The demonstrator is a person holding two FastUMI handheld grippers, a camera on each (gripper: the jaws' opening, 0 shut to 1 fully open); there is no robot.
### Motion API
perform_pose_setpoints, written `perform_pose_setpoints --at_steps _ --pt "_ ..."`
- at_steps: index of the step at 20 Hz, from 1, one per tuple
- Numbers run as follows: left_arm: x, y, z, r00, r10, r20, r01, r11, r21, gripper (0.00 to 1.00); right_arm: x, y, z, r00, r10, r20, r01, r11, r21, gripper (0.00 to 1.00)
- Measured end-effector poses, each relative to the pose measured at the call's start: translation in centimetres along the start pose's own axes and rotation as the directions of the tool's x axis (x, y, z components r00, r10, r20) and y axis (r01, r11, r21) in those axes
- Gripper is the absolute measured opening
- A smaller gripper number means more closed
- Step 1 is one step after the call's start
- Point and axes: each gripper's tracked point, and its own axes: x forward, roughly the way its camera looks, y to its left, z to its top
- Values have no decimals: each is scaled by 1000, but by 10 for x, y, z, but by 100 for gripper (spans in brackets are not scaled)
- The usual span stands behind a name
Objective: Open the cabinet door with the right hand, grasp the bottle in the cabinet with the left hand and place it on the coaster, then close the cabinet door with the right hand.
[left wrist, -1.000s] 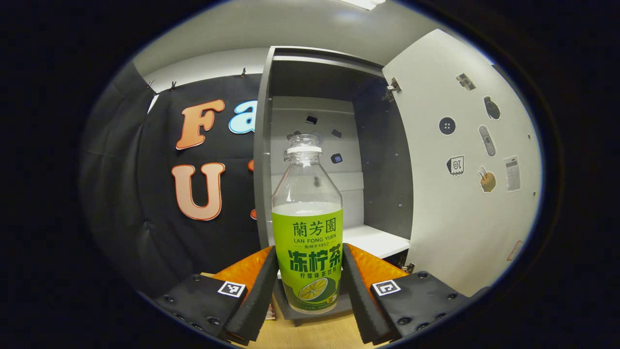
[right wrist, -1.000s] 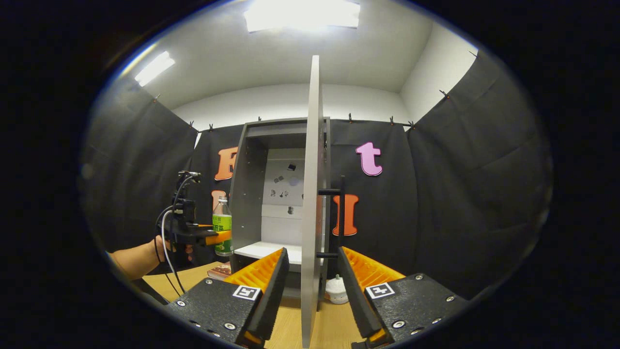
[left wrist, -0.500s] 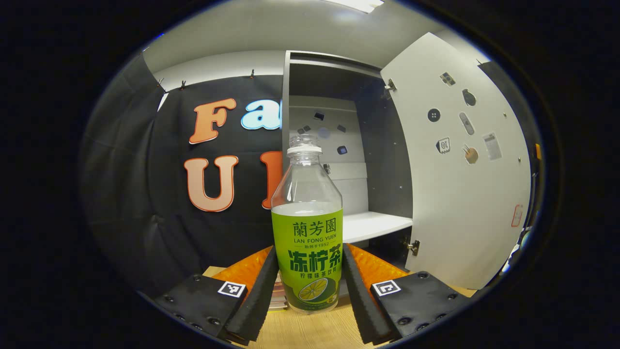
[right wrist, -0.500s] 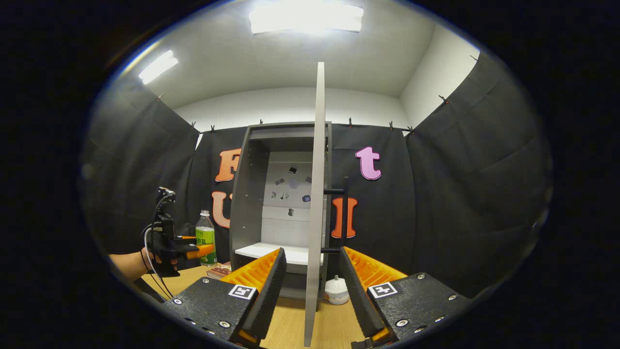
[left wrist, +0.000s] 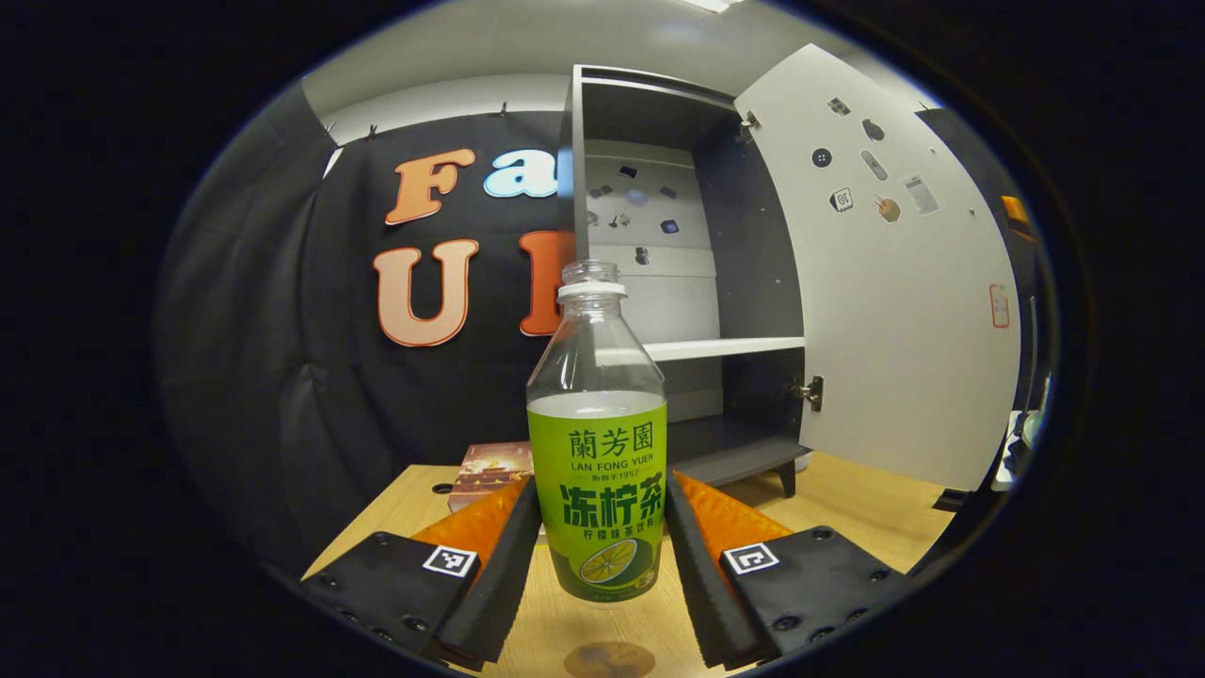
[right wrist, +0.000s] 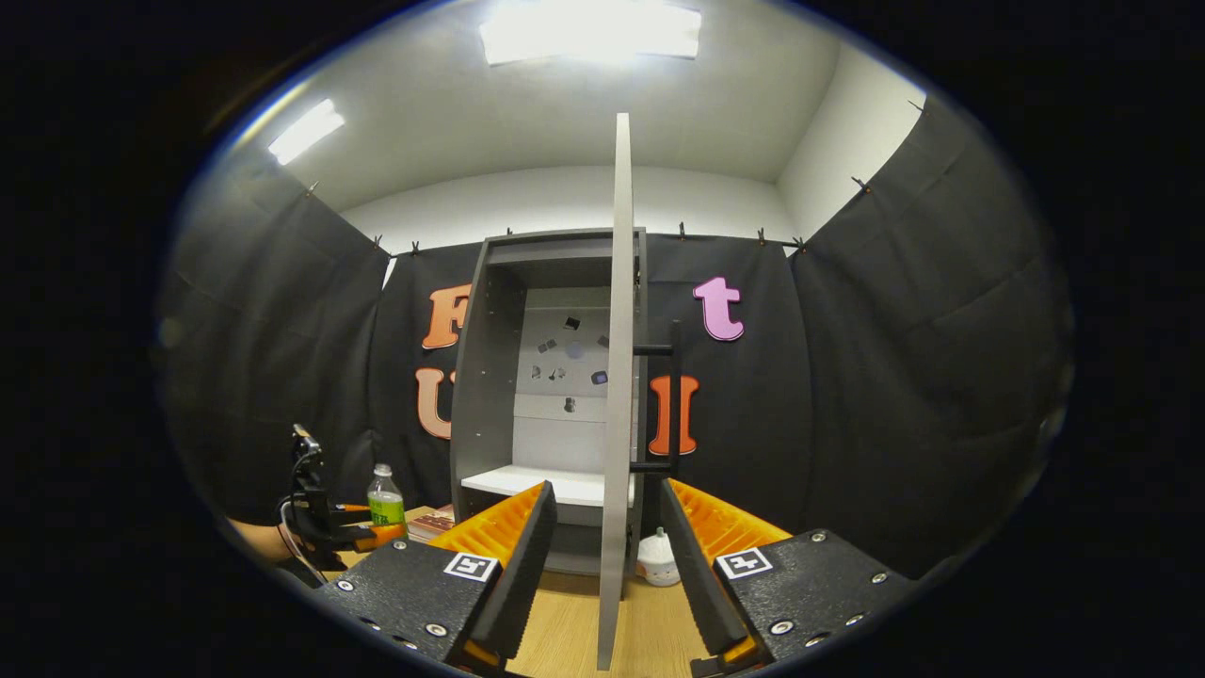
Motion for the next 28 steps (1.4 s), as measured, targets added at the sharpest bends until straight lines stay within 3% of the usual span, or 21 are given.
perform_pose_setpoints --at_steps 15,28 --pt "-19 -15 -40 997 -28 -71 22 996 -90 80 3 13 -28 999 46 -18 -46 999 19 70" --pt "-17 -9 -48 998 12 -66 -16 998 -57 80 -6 1 -36 999 47 -13 -46 998 53 70"
